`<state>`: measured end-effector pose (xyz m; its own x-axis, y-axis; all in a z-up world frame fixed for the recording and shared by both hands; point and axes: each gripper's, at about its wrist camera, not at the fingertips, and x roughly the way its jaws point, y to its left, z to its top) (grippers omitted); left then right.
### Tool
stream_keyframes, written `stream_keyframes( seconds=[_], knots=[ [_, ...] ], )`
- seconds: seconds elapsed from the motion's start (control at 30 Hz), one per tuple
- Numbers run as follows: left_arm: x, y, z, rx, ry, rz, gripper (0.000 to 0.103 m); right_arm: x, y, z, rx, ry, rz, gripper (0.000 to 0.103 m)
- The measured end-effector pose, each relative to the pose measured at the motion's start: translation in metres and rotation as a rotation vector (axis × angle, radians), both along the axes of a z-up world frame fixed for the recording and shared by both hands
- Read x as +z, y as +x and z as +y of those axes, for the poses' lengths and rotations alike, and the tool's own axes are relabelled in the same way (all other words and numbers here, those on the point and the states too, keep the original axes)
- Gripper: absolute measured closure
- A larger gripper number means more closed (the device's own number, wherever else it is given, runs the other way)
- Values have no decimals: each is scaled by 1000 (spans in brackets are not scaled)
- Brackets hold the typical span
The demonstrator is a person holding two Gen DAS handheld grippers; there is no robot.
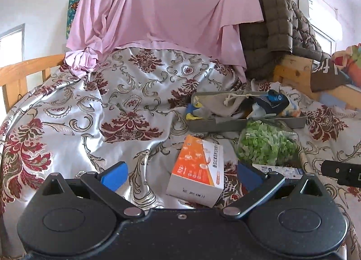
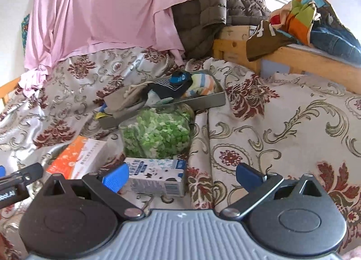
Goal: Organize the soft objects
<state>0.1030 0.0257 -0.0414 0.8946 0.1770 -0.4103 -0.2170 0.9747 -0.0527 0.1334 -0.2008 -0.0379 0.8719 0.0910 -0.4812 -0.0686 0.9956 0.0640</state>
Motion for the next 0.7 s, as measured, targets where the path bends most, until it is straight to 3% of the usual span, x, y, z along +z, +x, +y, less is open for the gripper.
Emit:
stream_keyframes(
  seconds=[0.7],
  knots=[
    [-2, 3, -1, -19, -31, 45, 1, 1, -2, 3, 29, -19, -4, 0]
  ],
)
